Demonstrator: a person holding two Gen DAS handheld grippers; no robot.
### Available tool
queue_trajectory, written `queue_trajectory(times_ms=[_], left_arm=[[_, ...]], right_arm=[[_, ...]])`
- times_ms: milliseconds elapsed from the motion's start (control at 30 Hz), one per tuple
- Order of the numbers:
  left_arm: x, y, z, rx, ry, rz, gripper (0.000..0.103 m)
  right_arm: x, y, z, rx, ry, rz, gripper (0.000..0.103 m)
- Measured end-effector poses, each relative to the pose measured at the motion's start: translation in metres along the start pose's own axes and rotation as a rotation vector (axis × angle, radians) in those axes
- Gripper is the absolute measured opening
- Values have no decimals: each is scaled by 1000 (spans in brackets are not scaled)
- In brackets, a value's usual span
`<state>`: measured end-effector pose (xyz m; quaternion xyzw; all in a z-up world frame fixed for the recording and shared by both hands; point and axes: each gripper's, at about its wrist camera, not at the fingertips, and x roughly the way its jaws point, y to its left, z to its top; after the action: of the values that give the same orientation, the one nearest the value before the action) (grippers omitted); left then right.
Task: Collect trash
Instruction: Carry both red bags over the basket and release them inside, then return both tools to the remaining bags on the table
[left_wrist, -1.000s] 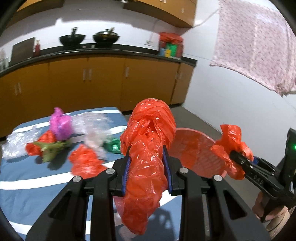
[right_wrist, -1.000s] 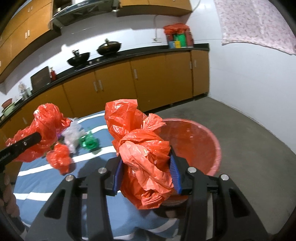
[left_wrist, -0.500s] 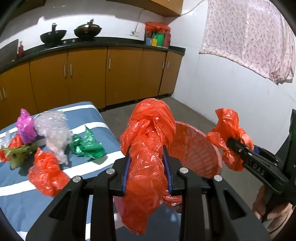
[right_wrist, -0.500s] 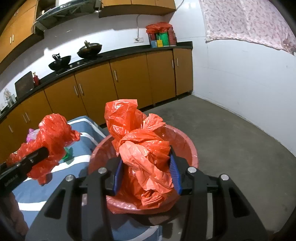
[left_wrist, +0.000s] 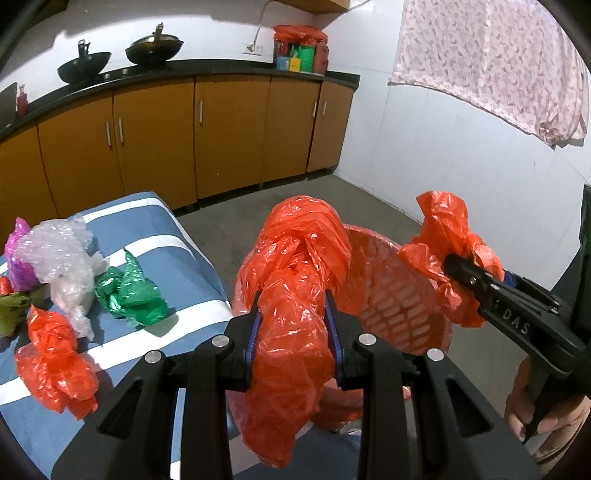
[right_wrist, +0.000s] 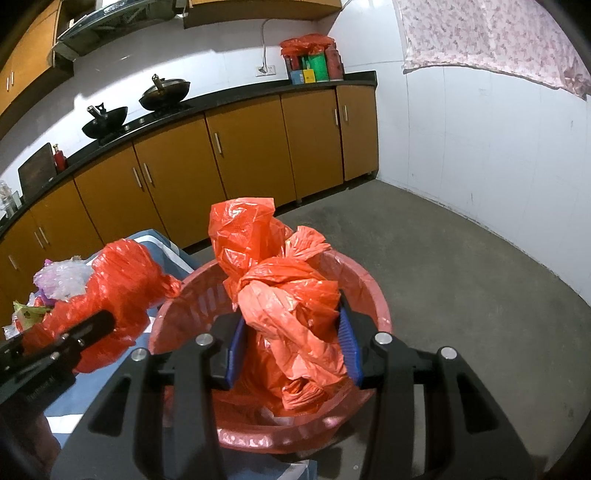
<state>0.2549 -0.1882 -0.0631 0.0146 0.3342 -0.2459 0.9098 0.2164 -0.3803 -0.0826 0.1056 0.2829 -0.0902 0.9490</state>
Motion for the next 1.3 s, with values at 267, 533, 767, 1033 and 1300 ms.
queue_trajectory(times_ms=[267, 533, 767, 1033, 1300], left_arm=[[17, -2, 2, 14, 28, -4, 44], [18, 10, -2, -19, 41, 10, 52], [-22, 48, -16, -72, -18, 79, 65], [-83, 108, -47, -105, -107, 262, 71], [-133, 197, -76, -246, -137, 468, 76]], right_arm=[[14, 2, 6, 7, 4, 9, 49], [15, 0, 2, -4, 7, 3, 60], [7, 21, 2, -37, 3, 41, 65], [10, 94, -9, -149, 34, 176, 65], [28, 174, -23, -246, 92, 279, 65]])
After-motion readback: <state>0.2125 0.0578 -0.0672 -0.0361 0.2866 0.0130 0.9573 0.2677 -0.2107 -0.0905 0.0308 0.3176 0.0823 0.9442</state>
